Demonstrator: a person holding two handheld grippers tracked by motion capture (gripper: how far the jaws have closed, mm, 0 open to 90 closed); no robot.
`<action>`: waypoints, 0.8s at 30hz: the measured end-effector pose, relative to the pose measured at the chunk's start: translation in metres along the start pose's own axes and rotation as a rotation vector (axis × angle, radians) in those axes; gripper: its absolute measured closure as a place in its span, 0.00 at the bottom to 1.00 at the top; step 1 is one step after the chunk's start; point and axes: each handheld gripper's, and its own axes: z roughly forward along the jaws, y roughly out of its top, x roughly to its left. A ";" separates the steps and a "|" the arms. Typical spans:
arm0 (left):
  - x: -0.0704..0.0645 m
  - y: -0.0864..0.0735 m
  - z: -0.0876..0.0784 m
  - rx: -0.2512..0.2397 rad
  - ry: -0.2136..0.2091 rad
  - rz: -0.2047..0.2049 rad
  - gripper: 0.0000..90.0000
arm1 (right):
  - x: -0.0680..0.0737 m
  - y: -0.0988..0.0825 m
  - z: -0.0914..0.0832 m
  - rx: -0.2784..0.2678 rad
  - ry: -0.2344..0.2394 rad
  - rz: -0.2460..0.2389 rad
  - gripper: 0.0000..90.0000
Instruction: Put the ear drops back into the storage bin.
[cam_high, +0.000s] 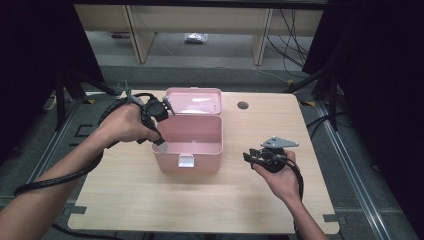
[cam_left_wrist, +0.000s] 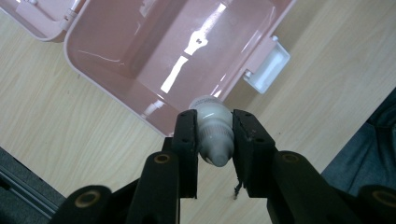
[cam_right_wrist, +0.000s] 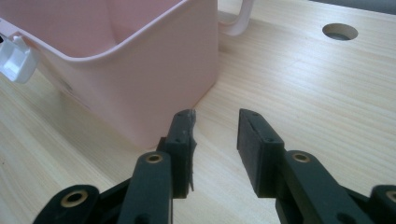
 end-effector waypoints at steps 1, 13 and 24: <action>0.001 0.001 0.001 0.006 0.002 0.000 0.79 | 0.000 0.000 -0.001 0.013 -0.011 0.001 0.74; 0.013 0.007 0.014 0.021 -0.001 -0.077 0.79 | -0.002 0.000 -0.002 0.006 -0.010 -0.005 0.74; 0.020 0.015 0.027 0.020 0.017 -0.091 0.79 | -0.002 0.000 -0.003 0.010 -0.020 -0.002 0.74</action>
